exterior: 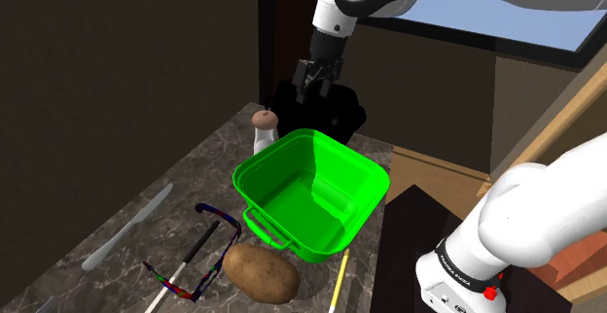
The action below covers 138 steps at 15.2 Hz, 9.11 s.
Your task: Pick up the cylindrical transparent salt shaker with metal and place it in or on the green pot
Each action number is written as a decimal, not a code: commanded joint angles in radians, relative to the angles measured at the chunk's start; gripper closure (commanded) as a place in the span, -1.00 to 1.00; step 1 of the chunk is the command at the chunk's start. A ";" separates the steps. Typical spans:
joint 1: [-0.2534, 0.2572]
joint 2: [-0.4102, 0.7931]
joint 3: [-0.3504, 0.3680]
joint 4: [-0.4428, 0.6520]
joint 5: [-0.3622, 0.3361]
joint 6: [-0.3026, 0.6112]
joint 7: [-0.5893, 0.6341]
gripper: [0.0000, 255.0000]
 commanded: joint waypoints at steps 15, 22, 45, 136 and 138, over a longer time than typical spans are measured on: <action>0.059 0.308 0.084 0.137 -0.005 0.153 0.086 -1.00; 0.059 0.308 0.084 0.137 -0.005 0.153 0.086 -1.00; 0.055 0.278 0.080 0.264 -0.009 -0.002 0.105 1.00; 0.113 -0.307 0.094 0.072 0.118 -0.368 0.208 -1.00; 0.113 -0.307 0.094 0.072 0.118 -0.368 0.208 -1.00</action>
